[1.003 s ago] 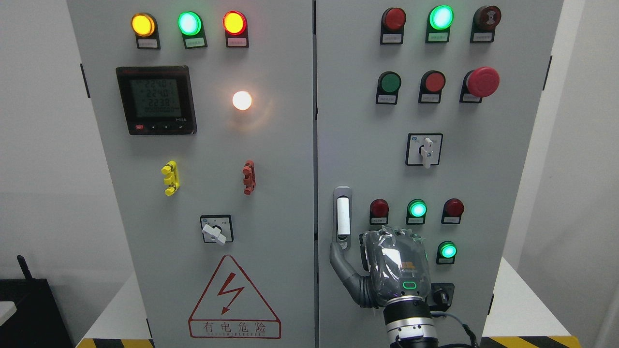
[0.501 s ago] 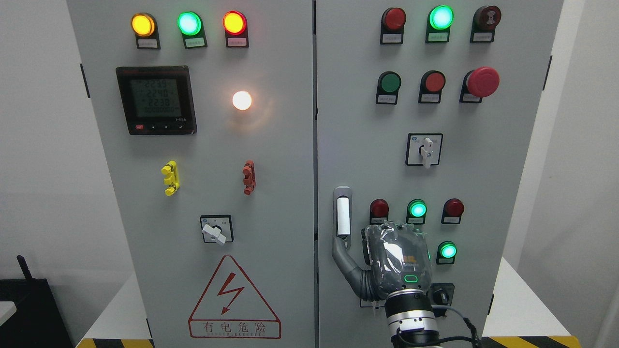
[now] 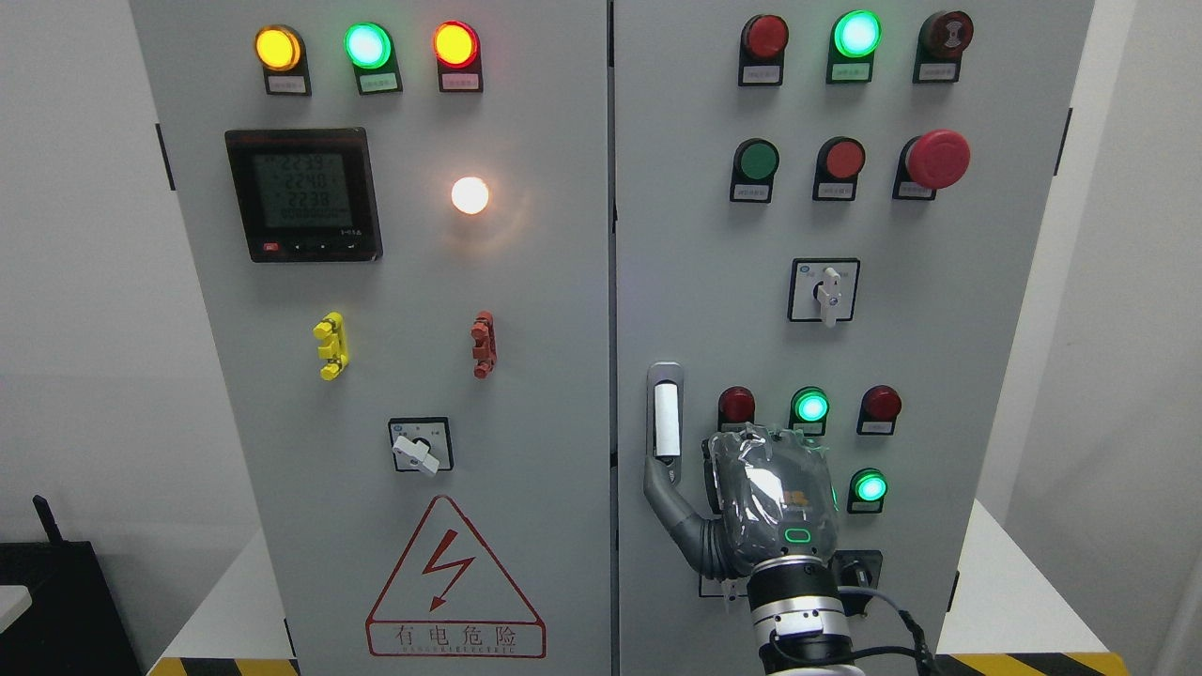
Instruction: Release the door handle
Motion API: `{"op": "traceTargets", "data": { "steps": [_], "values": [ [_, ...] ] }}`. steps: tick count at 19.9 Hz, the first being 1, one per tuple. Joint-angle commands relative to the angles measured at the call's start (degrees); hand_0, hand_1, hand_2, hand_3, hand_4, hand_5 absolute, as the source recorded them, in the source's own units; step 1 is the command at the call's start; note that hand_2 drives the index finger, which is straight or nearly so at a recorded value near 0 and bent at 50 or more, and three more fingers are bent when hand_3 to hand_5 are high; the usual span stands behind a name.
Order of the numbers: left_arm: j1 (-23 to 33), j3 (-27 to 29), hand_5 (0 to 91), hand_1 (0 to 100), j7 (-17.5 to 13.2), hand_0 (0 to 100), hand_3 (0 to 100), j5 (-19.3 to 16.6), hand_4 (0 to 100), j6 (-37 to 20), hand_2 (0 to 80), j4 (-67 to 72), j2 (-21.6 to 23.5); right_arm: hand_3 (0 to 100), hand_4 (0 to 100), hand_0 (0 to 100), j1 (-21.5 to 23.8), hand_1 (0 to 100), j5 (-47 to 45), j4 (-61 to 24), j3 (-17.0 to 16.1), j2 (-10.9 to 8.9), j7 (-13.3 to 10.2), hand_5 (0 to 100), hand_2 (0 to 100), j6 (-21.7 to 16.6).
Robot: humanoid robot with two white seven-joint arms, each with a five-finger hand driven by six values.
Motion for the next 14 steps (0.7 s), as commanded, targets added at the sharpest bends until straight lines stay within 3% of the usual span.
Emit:
{"op": "traceTargets", "data": {
  "steps": [1, 14],
  "values": [
    [-1.49, 0.97, 0.0, 39, 0.01, 12, 0, 0.0, 0, 0.04, 0.0, 0.0, -0.03, 100, 89, 39, -0.18, 6, -0.01, 0.41, -0.11, 0.1, -0.08, 98, 100, 0.01],
    [-1.41, 0.97, 0.0, 39, 0.01, 12, 0, 0.0, 0, 0.04, 0.0, 0.0, 0.06, 100, 89, 42, -0.27, 4, -0.19, 0.23, -0.82, 0.19, -0.08, 98, 100, 0.1]
  ]
}}
